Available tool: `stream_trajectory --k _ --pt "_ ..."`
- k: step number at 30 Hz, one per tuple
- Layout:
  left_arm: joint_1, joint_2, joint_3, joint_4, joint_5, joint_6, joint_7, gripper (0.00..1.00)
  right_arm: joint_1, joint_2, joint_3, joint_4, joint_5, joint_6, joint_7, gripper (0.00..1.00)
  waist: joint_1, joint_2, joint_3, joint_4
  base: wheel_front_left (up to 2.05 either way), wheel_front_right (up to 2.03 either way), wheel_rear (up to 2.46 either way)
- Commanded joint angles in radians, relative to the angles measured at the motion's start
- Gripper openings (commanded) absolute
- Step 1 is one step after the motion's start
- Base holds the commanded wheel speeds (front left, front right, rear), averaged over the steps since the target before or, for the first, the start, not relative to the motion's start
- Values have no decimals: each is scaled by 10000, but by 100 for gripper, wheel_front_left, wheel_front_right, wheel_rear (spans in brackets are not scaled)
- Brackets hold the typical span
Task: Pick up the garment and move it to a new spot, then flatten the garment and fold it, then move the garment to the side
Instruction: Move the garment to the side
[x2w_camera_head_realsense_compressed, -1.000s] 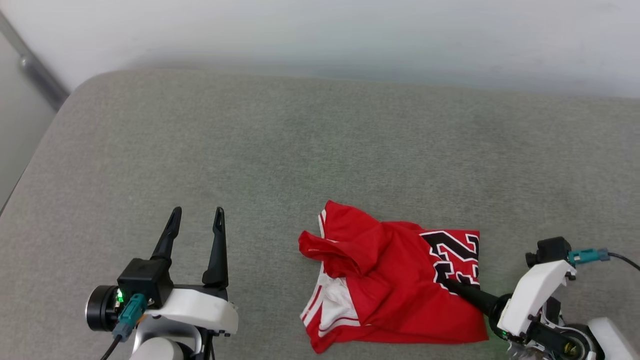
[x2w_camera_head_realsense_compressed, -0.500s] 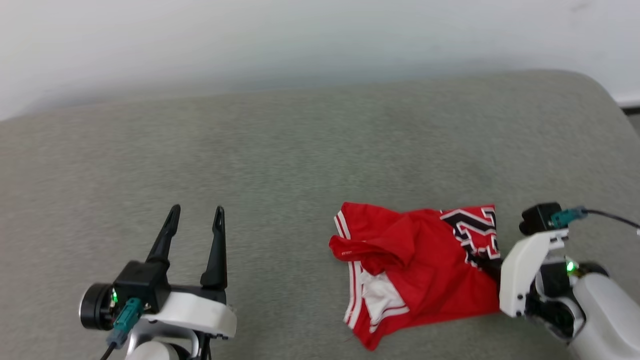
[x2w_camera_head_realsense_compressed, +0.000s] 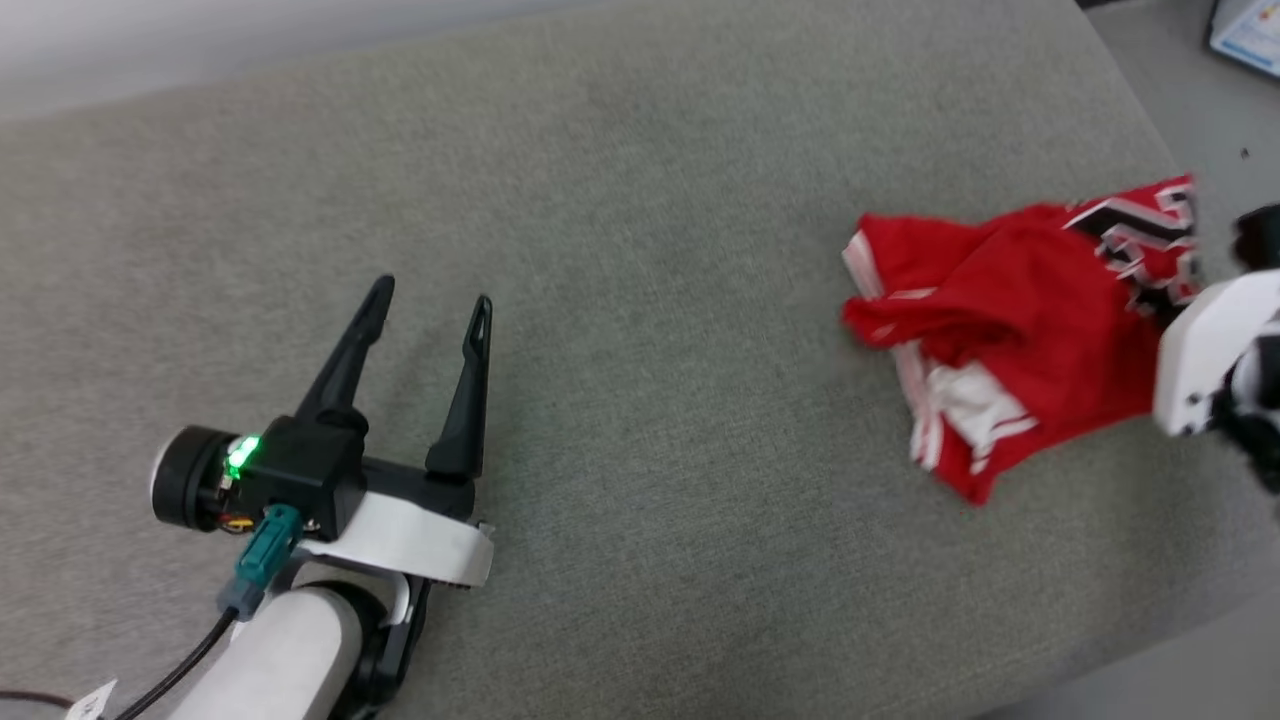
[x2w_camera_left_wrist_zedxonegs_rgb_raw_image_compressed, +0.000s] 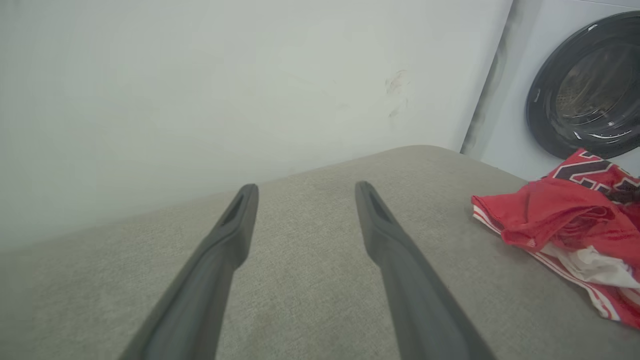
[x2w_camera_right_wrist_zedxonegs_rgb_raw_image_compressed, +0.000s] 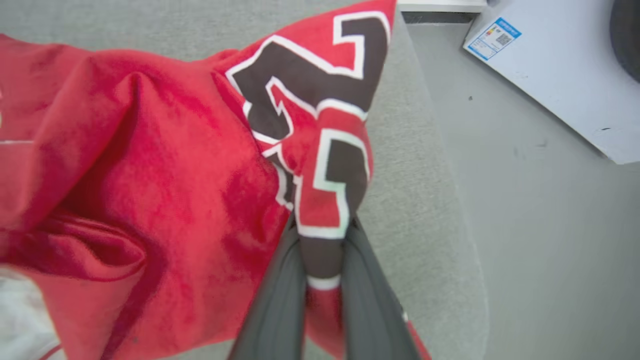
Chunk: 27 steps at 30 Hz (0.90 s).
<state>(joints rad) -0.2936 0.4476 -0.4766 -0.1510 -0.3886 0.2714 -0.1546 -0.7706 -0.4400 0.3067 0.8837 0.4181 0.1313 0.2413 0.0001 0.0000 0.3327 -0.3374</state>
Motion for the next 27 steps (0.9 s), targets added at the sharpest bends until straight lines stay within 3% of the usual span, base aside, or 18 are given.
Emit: stream_trajectory --k 1,8,9,10,11,19,27 --pt "-268 71 -20 -95 108 -73 75 100 -367 -146 -245 204 -199 -10 -220 0 -1 0 761 -326 0 0 0" --pt "-1019 161 -174 -322 343 -267 312 100 -1459 -225 -2111 1771 -1295 -10 -1931 0 -1 0 1612 -46 0 0 0" --pt "-1080 167 -176 -315 341 -281 337 100 -1512 -96 -2350 1936 -1394 -9 -2264 40 -1 0 1684 -8 0 0 0" --pt "-1116 167 -180 -310 351 -284 337 100 -1572 -45 -2545 2080 -1555 -9 -2620 92 -1 0 1740 25 0 0 0" --pt "-1153 170 -181 -290 353 -288 349 100 -1592 -5 -2788 2290 -1698 -10 -2896 100 -1 0 1783 55 0 0 0" --pt "-967 61 -211 4 204 -239 194 100 -1361 71 -4424 3403 -2572 -10 -4677 100 -1 0 1388 232 0 0 0" --pt "-240 -235 -132 576 -234 -60 -257 100 -438 522 -4503 2402 -2864 -10 -5048 100 -1 0 48 386 0 0 0"
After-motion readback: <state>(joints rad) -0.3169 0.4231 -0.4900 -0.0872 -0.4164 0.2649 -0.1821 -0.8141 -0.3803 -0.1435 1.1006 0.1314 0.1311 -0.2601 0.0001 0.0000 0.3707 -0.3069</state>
